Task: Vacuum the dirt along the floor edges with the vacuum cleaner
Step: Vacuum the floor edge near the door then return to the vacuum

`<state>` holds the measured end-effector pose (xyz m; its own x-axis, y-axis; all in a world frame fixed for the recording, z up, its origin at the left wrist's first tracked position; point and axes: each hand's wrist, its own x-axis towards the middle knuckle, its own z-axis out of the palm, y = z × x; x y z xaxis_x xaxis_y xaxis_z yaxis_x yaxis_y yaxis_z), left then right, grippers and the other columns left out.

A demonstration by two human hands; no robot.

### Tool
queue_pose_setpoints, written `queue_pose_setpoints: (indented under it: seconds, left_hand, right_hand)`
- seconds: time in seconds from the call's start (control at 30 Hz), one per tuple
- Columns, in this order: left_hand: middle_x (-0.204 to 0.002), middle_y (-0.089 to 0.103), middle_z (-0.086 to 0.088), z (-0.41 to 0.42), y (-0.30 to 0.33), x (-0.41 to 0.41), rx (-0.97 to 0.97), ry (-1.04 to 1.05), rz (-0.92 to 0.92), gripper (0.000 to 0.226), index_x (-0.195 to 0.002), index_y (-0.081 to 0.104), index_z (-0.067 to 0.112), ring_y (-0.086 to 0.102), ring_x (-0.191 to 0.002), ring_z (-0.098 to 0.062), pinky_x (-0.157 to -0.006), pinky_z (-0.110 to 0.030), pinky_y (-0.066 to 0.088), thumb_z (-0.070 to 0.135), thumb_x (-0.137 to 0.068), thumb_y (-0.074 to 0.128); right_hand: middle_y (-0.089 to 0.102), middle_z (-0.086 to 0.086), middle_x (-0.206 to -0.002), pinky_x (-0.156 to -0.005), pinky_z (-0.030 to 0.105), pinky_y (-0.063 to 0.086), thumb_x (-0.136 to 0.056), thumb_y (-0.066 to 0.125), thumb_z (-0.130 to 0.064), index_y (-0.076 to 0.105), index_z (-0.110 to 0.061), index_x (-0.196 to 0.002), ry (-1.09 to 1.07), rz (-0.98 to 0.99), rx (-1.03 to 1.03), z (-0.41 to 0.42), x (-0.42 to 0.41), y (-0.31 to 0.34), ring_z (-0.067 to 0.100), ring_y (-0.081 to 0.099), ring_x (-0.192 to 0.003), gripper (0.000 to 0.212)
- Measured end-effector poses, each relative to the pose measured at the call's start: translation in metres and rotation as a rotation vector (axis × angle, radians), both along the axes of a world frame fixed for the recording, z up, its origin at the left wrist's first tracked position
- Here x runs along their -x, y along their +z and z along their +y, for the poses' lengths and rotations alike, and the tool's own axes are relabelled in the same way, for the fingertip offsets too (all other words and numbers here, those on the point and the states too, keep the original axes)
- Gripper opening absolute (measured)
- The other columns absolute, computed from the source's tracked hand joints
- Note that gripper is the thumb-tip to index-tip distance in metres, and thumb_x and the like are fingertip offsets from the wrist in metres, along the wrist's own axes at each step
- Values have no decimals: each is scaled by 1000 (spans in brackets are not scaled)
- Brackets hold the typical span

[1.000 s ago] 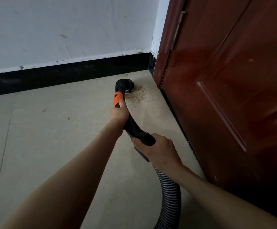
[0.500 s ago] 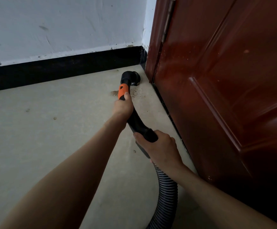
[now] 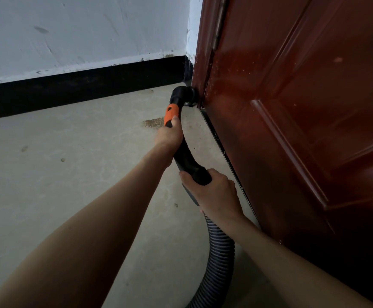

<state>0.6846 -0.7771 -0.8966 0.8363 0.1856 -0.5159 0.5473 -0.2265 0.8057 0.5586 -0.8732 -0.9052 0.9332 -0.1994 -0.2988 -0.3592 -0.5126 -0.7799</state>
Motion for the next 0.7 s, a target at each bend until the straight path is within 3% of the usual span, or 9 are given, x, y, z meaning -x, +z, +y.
queue_pose_setpoints:
  seconds: [0.07, 0.13, 0.27, 0.4, 0.5, 0.6, 0.7]
  left_hand:
    - [-80, 49, -5, 3, -1, -8, 52, 59, -17, 46, -101, 45, 7, 54, -75, -19, -66, -31, 47, 52, -97, 37]
    - [-80, 50, -5, 5, -1, -14, 86, 98, -36, 47, -94, 44, 7, 55, -75, -19, -65, -31, 48, 54, -96, 40]
    - [-84, 54, -6, 8, 0, -22, 126, 94, -4, 47, -102, 44, 7, 59, -84, -23, -75, -35, 53, 54, -95, 42]
    - [-87, 57, -6, 13, 2, -19, 200, 80, 16, 47, -104, 49, 7, 58, -77, -19, -57, -29, 49, 53, -95, 44]
    - [-93, 57, -7, 16, 3, -12, 221, 16, 29, 46, -112, 48, 8, 58, -82, -20, -59, -30, 48, 50, -97, 39]
    - [-90, 55, -7, 22, 8, -3, 273, 2, 60, 37, -107, 41, 12, 56, -81, -18, -60, -30, 46, 49, -98, 37]
    - [-87, 52, -6, 28, 17, 5, 359, -16, 81, 45, -102, 43, 10, 54, -76, -16, -55, -26, 44, 54, -97, 37]
  right_hand:
    - [60, -4, -64, -56, 32, 55, -60, 56, -77, 56, -23, -72, 6, 16, -24, 1, -15, -1, 18, 64, -59, 55]
    - [61, -3, -67, -55, 29, 52, -63, 59, -75, 56, -23, -72, 13, 18, -50, 0, -30, -1, 17, 64, -63, 53]
    - [60, -6, -68, -54, 24, 41, -60, 56, -77, 56, -25, -71, 26, 8, -73, -2, -44, -1, 12, 61, -64, 54]
    - [62, -5, -71, -55, 25, 45, -64, 59, -75, 57, -24, -75, 26, 1, -76, 1, -42, -2, 12, 62, -66, 52]
    - [62, -5, -72, -58, 29, 52, -66, 62, -72, 57, -24, -78, 34, 9, -59, 4, -28, -1, 14, 64, -66, 50]
    - [62, -5, -67, -62, 39, 60, -57, 58, -76, 58, -23, -77, 46, 37, -90, 5, -8, 4, 15, 65, -61, 57]
    - [59, -7, -63, -60, 39, 59, -58, 57, -75, 56, -26, -74, 50, -31, -31, 5, 6, 9, 14, 63, -58, 52]
